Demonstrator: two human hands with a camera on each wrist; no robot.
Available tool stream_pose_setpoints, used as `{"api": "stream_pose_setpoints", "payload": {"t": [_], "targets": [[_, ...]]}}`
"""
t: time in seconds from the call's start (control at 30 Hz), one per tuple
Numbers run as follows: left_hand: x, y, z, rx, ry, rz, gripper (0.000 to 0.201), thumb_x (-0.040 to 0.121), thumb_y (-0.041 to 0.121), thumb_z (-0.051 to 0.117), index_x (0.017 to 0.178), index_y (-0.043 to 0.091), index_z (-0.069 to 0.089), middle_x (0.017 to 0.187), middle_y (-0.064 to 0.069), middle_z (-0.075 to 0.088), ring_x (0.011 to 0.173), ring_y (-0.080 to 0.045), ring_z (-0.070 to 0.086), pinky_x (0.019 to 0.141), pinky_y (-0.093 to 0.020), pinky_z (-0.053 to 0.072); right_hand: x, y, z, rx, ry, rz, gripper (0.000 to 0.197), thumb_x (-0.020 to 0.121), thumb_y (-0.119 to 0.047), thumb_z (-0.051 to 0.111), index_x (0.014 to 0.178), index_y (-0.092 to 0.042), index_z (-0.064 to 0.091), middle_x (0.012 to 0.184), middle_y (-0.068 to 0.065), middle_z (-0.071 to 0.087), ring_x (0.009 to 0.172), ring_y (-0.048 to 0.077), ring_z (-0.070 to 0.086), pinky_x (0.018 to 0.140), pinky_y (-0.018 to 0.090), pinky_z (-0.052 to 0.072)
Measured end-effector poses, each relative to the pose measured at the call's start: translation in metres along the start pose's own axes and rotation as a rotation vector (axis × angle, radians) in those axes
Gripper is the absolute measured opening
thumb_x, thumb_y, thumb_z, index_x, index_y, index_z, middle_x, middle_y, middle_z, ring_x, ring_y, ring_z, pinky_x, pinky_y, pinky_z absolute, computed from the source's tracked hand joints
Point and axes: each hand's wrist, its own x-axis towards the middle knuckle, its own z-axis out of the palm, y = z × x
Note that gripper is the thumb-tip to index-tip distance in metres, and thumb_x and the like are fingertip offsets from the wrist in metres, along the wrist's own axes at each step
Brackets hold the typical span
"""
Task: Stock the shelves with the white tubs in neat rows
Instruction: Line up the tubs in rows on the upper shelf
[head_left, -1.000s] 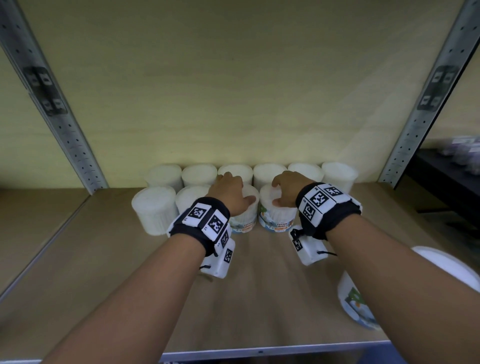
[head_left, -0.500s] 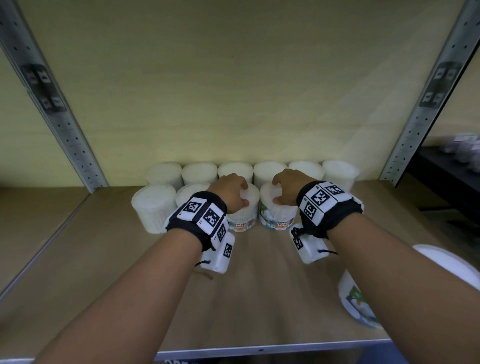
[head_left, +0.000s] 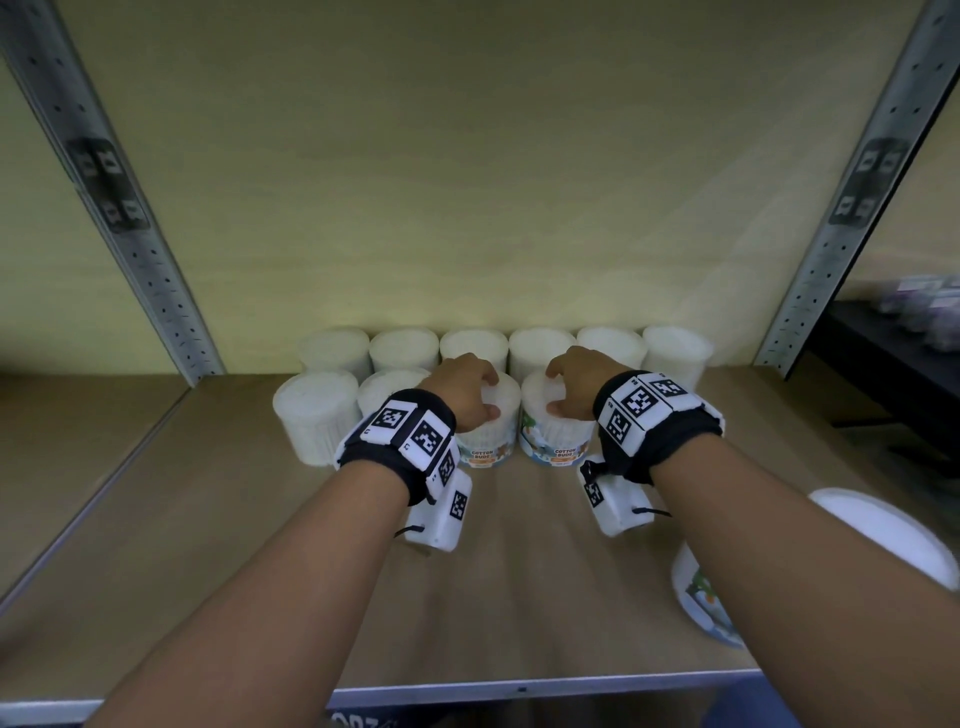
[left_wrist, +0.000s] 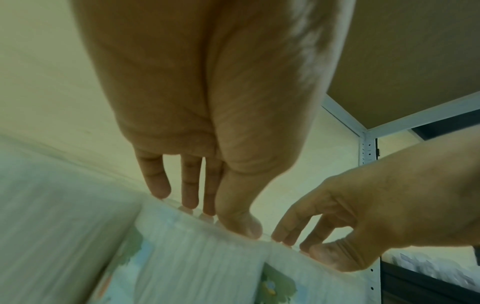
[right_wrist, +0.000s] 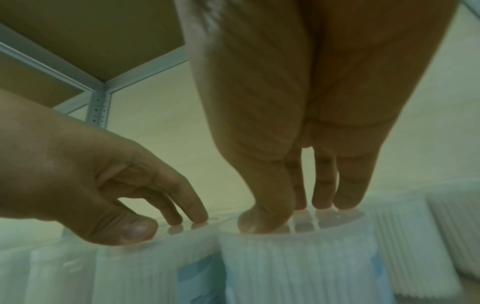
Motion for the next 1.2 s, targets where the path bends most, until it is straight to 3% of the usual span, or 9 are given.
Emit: {"api": "stream_pose_setpoints", "payload": {"t": [0.3, 0.73, 1.2], "targets": [[-0.046, 0.006, 0.010, 0.005, -0.025, 0.015, 0.053, 0.090, 0.028, 0.062, 0.138, 0.017, 0.044, 0.143, -0.004, 0.040, 0.132, -0.023, 0.040, 0.110, -0.040, 0.035, -0.044, -0.004, 0.007, 0.025, -0.036, -0.019, 0.056, 0.094, -0.034, 0.056, 0.141, -0.008, 0.042, 0.143, 0.013, 0.043, 0.130, 0.028, 0.046, 0.108, 0.036, 0.040], [-0.127, 0.018, 0.026, -0.007, -0.030, 0.082, 0.051, 0.088, 0.032, 0.064, 0.134, 0.022, 0.047, 0.140, 0.001, 0.042, 0.132, -0.020, 0.038, 0.110, -0.039, 0.035, -0.129, -0.001, 0.026, 0.122, -0.047, -0.075, 0.062, 0.092, -0.036, 0.058, 0.146, -0.015, 0.037, 0.149, 0.005, 0.036, 0.136, 0.023, 0.038, 0.113, 0.035, 0.034], [-0.160, 0.036, 0.035, -0.032, -0.044, 0.115, 0.049, 0.089, 0.032, 0.062, 0.135, 0.023, 0.046, 0.139, 0.004, 0.041, 0.132, -0.018, 0.037, 0.111, -0.039, 0.032, -0.170, 0.016, 0.034, 0.203, -0.064, -0.074, 0.063, 0.087, -0.040, 0.064, 0.143, -0.020, 0.042, 0.145, -0.001, 0.040, 0.134, 0.019, 0.039, 0.112, 0.032, 0.033]]}}
